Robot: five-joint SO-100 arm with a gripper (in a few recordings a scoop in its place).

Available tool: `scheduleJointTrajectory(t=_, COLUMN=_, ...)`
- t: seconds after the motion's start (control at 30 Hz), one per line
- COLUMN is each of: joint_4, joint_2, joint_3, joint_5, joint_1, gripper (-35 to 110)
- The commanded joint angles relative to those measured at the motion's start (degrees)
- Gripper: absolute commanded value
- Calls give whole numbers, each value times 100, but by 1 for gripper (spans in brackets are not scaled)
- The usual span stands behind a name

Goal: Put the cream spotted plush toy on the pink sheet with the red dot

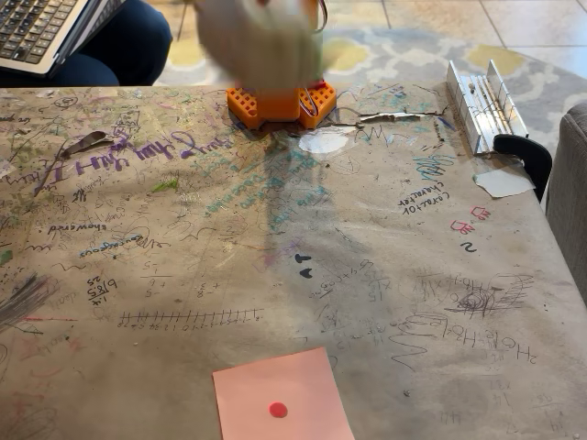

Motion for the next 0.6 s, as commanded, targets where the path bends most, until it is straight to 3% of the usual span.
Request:
scheduleJointTrajectory(t=0.0, joint_4=-756, joint_2=-176, joint_3=2619, joint_5=-519, joint_1=255, gripper=54)
scheduleJointTrajectory(t=0.57, joint_4=-940, joint_2=1934, joint_3=5265, joint_5=-1389, joint_1=694, gripper=46)
